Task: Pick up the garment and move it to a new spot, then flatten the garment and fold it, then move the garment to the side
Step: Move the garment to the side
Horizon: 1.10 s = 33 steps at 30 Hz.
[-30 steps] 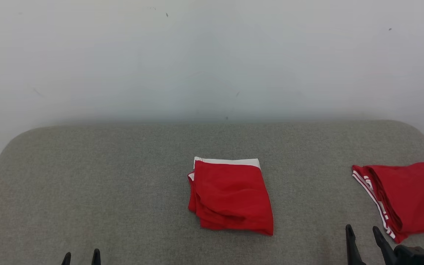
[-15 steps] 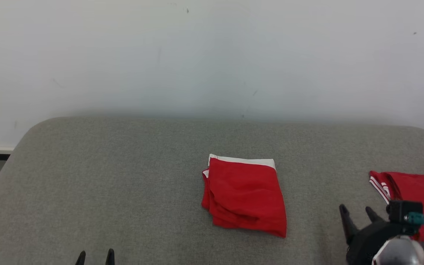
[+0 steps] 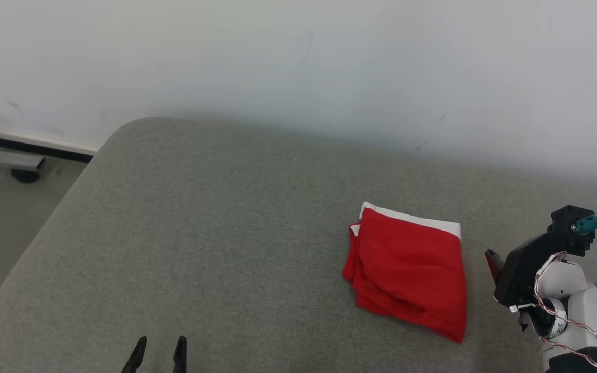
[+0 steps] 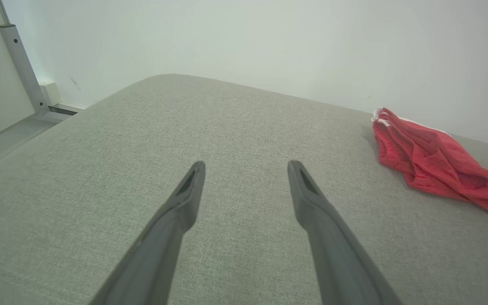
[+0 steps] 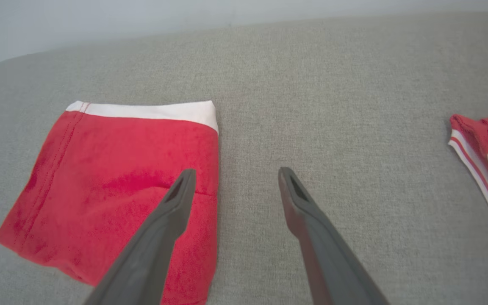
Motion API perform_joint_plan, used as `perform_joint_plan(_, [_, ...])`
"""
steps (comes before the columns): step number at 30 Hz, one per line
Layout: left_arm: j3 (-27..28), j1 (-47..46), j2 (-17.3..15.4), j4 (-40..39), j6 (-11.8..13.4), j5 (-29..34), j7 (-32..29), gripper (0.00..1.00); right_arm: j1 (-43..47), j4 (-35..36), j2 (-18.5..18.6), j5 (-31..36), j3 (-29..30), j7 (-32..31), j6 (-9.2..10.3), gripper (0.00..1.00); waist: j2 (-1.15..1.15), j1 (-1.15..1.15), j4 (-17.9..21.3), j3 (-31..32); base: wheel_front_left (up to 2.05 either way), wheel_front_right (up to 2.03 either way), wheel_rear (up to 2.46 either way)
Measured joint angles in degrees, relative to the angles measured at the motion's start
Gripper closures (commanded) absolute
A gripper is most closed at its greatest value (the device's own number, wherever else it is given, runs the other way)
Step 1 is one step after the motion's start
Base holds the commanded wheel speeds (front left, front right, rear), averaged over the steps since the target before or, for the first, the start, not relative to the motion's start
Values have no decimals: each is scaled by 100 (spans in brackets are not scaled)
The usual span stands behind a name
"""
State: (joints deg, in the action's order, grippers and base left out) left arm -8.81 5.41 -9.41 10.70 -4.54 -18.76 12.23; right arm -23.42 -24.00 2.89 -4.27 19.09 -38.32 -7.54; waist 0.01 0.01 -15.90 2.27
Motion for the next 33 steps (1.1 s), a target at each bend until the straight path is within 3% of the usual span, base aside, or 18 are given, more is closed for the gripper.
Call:
perform_joint_plan(9, [-96, -208, 26, 109, -49, -58, 32, 0, -319, -740, -5, 701, 458, 103, 0, 0, 0, 0, -481, -440, 0, 0, 0])
perform_joint_plan(17, [-151, -347, 79, 242, -52, -92, 97, 0, -553, -1502, 33, 677, 325, 202, 2, 0, -1, 0, -664, -807, 0, 0, 0])
perform_joint_plan(18, [-158, -352, 80, 269, -54, -93, 112, 0, -588, -1593, 49, 642, 247, 200, 11, 4, -1, 0, -665, -832, 0, 0, 0])
perform_joint_plan(19, [-160, -361, 80, 293, -56, -94, 116, 0, -604, -1660, 68, 597, 155, 197, 15, 32, -1, 0, -656, -847, 0, 0, 0])
perform_joint_plan(22, [-170, -433, 80, 347, -59, -101, 142, 0, -638, -1771, 81, 579, -97, 201, 15, 91, -1, -1, -592, -851, 0, 0, 0])
perform_joint_plan(23, [-165, -447, 80, 366, -60, -102, 153, 0, -638, -1774, 74, 581, -170, 208, 15, 100, -1, -1, -564, -846, 0, 0, 0])
perform_joint_plan(30, [-125, -454, 69, 468, -94, -143, 215, 0, -473, -1298, -12, 898, -458, 383, 7, 100, 0, 0, -267, -778, 0, 0, 0])
perform_joint_plan(33, [-74, -475, 45, 450, -100, -148, 241, 0, -379, -687, 35, 1072, -887, 350, 8, 100, 0, 0, 5, -737, 0, 0, 0])
